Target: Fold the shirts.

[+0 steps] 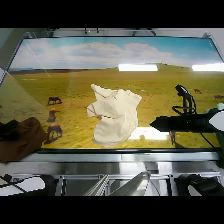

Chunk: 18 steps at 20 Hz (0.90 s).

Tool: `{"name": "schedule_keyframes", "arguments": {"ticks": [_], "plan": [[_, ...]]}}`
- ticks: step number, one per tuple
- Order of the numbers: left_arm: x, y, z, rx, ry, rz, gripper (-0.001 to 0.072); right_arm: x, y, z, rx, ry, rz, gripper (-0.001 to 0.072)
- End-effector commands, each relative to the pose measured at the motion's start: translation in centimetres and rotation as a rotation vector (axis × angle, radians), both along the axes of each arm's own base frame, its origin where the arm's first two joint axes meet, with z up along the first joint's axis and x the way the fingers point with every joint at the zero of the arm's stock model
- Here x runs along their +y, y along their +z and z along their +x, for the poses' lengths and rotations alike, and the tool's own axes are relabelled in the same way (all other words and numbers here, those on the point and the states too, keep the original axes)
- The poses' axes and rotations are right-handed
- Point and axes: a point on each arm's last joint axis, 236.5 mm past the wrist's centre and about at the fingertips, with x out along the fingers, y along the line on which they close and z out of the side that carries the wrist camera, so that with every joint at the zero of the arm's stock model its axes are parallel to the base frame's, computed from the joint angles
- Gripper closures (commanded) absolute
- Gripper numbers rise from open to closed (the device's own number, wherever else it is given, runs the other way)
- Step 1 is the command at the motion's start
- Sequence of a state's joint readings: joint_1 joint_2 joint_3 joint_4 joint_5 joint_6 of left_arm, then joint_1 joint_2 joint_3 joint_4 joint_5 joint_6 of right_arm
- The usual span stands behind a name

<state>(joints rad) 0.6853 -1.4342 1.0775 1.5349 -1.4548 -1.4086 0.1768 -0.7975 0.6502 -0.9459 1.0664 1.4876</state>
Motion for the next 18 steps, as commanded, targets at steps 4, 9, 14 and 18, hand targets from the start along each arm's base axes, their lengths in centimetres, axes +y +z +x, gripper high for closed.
{"name": "schedule_keyframes", "arguments": {"ticks": [4,9,14,18], "plan": [[-9.9,8.8,10.4,-0.438,-0.098,-0.470,0.0685,-0.1,0.0,0.2,-0.006,-0.004,-0.002,0.0634],[-22.5,9.5,12.9,-0.439,-0.411,-0.557,0.0362,-0.2,-2.6,1.9,0.038,-0.035,-0.020,0.0280],[-33.0,5.4,15.3,-0.477,-0.624,-0.521,0.0362,3.0,-6.4,2.7,0.150,0.021,0.105,0.0280],[-37.3,0.9,14.7,-0.356,-0.691,-0.578,0.0361,4.6,-9.2,3.7,0.188,0.026,0.179,0.0281]]}}
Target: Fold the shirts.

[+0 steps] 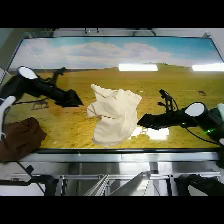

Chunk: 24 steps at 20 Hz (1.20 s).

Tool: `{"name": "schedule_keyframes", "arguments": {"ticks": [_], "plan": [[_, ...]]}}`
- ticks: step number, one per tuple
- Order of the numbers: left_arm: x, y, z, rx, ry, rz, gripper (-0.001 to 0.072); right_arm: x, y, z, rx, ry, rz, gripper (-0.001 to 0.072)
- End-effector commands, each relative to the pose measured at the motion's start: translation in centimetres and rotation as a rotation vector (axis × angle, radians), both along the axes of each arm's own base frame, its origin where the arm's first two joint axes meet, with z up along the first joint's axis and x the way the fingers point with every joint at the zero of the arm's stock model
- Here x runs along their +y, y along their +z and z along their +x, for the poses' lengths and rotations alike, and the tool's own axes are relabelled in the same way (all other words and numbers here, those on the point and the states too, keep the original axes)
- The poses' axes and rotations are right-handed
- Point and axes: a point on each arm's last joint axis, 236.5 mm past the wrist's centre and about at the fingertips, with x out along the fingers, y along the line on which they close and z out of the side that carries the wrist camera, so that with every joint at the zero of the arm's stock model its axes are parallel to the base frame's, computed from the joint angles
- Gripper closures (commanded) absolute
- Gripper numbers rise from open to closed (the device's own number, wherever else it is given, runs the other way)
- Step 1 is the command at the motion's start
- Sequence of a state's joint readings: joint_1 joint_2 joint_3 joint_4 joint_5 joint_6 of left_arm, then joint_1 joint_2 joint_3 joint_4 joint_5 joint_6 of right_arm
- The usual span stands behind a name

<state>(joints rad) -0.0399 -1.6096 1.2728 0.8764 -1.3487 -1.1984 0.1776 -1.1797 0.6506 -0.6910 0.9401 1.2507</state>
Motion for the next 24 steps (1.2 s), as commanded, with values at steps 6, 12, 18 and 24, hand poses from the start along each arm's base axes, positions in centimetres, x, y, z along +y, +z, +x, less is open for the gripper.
{"name": "schedule_keyframes", "arguments": {"ticks": [6,12,18,24], "plan": [[-8.5,-4.5,2.7,0.035,-0.122,0.009,0.0361,4.3,-5.1,1.2,0.070,-0.002,0.167,0.0285],[-10.6,-4.2,2.2,0.114,-0.228,-0.007,0.0700,6.1,-3.5,2.5,-0.012,0.031,0.260,0.0694],[-9.7,6.7,3.7,-0.074,-0.268,-0.048,0.0700,0.3,8.2,5.6,-0.257,-0.003,0.354,0.0695],[-8.4,28.6,0.9,-0.596,-0.234,-0.105,0.0693,-4.8,36.2,1.8,-0.960,-0.036,0.510,0.0695]]}}
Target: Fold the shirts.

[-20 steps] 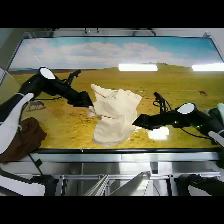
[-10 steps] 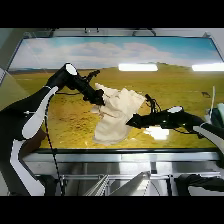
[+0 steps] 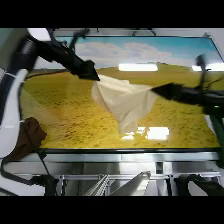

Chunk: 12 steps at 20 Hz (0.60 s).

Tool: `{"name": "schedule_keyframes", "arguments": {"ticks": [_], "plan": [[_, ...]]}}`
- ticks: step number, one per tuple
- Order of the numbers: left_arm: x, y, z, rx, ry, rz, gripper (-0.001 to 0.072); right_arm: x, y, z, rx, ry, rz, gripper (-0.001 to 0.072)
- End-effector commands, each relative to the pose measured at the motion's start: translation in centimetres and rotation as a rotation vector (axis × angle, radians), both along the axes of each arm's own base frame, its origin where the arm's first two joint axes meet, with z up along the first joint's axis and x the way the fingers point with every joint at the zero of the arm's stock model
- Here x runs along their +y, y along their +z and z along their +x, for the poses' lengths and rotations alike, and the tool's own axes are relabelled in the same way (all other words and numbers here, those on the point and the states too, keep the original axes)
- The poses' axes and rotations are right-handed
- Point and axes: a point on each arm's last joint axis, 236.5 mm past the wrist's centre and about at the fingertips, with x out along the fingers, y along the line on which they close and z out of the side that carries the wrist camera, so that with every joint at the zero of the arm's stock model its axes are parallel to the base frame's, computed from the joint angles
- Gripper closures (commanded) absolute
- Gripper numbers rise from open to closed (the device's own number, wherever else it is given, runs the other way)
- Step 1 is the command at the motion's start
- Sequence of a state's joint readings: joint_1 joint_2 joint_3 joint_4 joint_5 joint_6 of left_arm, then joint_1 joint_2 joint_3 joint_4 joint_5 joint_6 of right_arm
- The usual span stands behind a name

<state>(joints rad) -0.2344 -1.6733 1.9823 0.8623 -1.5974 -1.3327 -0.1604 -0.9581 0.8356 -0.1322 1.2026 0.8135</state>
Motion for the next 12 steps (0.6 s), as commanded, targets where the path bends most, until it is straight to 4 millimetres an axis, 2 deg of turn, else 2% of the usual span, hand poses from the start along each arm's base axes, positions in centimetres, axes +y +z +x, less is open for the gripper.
{"name": "schedule_keyframes", "arguments": {"ticks": [1,2,4,6,7,9,11,12], "plan": [[1.1,13.5,-3.9,-0.320,0.026,-0.088,0.0693,-1.9,16.3,-6.3,-0.445,-0.074,0.030,0.0695],[1.6,16.6,-5.4,-0.407,0.043,-0.109,0.0693,-2.3,19.9,-8.1,-0.566,-0.125,-0.013,0.0694],[3.1,20.4,-8.1,-0.534,0.092,-0.120,0.0691,-3.1,25.4,-11.2,-0.755,-0.247,-0.084,0.0694],[4.8,21.8,-10.5,-0.613,0.130,-0.092,0.0685,-3.5,28.0,-13.0,-0.852,-0.326,-0.141,0.0694],[5.6,22.0,-11.2,-0.639,0.141,-0.070,0.0684,-3.8,28.1,-13.0,-0.848,-0.344,-0.148,0.0695],[6.3,21.5,-11.7,-0.657,0.148,-0.043,0.0683,-4.5,25.7,-11.3,-0.740,-0.344,-0.193,0.0694],[5.8,19.2,-10.3,-0.607,0.132,-0.024,0.0683,-5.4,21.5,-8.8,-0.578,-0.285,-0.226,0.0694],[5.2,17.1,-9.3,-0.554,0.111,-0.008,0.0683,-5.7,19.7,-7.8,-0.513,-0.249,-0.212,0.0694]]}}
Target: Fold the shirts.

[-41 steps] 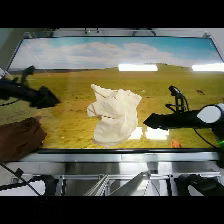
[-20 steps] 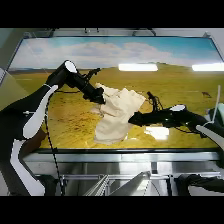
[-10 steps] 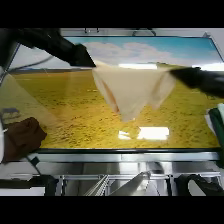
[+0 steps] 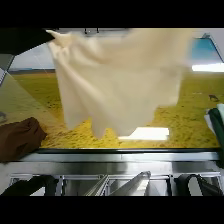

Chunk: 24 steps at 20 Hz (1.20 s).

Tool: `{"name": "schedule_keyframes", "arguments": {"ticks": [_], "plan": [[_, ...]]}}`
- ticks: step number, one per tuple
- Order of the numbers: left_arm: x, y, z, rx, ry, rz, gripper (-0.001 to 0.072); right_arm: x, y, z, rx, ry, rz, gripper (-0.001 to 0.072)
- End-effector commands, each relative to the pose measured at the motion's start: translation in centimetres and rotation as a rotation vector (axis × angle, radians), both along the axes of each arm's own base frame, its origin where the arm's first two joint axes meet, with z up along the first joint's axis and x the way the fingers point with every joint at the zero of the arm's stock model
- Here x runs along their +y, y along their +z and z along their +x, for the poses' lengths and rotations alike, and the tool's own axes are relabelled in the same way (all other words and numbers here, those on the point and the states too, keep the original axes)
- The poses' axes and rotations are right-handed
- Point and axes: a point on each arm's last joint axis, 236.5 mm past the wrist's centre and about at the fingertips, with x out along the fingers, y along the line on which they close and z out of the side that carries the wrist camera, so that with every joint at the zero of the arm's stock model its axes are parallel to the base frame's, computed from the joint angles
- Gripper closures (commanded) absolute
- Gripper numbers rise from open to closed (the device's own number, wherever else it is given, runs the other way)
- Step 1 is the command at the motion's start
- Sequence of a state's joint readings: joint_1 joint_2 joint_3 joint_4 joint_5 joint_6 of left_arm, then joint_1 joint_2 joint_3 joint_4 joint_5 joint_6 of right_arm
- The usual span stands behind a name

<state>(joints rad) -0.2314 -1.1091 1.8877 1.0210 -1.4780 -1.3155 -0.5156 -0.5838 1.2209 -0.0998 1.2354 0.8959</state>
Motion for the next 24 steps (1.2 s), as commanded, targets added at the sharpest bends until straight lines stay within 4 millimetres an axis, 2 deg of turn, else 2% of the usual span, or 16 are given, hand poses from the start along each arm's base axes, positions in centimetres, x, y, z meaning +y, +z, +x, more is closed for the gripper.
{"name": "schedule_keyframes", "arguments": {"ticks": [1,3,5,7,9,11,12,13,14,15,17,21,24], "plan": [[-1.1,-4.3,1.7,0.083,-0.037,0.041,0.0683,-1.0,-5.9,2.6,0.223,0.058,-0.010,0.0694],[-3.0,-9.4,3.9,0.193,-0.078,0.078,0.0683,-1.2,-11.5,5.0,0.389,0.103,0.020,0.0694],[-5.1,-15.1,5.6,0.314,-0.118,0.118,0.0683,-0.7,-18.2,7.1,0.559,0.124,0.023,0.0694],[-6.5,-20.4,6.6,0.436,-0.147,0.159,0.0683,0.3,-24.5,8.4,0.698,0.130,0.006,0.0694],[-7.1,-24.7,7.3,0.534,-0.157,0.187,0.0683,1.6,-30.4,9.0,0.822,0.149,-0.031,0.0693],[-7.2,-28.1,7.9,0.608,-0.156,0.209,0.0683,3.3,-34.5,9.0,0.924,0.190,-0.041,0.0693],[-7.0,-29.4,8.2,0.639,-0.150,0.214,0.0603,4.3,-36.0,8.8,0.972,0.222,-0.045,0.0692],[-6.6,-30.2,8.5,0.660,-0.142,0.218,0.0285,5.4,-37.2,8.6,1.011,0.256,-0.045,0.0627],[-6.0,-30.6,8.9,0.675,-0.123,0.214,-0.0013,6.5,-38.1,8.3,1.042,0.288,-0.045,0.0427],[-5.2,-30.7,9.4,0.683,-0.103,0.208,-0.0007,7.6,-38.9,7.9,1.070,0.318,-0.044,0.0338],[-2.9,-30.7,9.7,0.750,-0.034,0.191,-0.0006,10.1,-40.6,6.9,1.124,0.381,-0.062,0.0338],[3.2,-31.3,8.5,0.919,0.054,0.194,-0.0006,16.5,-44.9,4.7,1.196,0.443,-0.124,0.0334],[7.4,-33.7,6.1,1.066,0.148,0.158,-0.0005,21.1,-47.7,1.9,1.267,0.508,-0.130,0.0334]]}}
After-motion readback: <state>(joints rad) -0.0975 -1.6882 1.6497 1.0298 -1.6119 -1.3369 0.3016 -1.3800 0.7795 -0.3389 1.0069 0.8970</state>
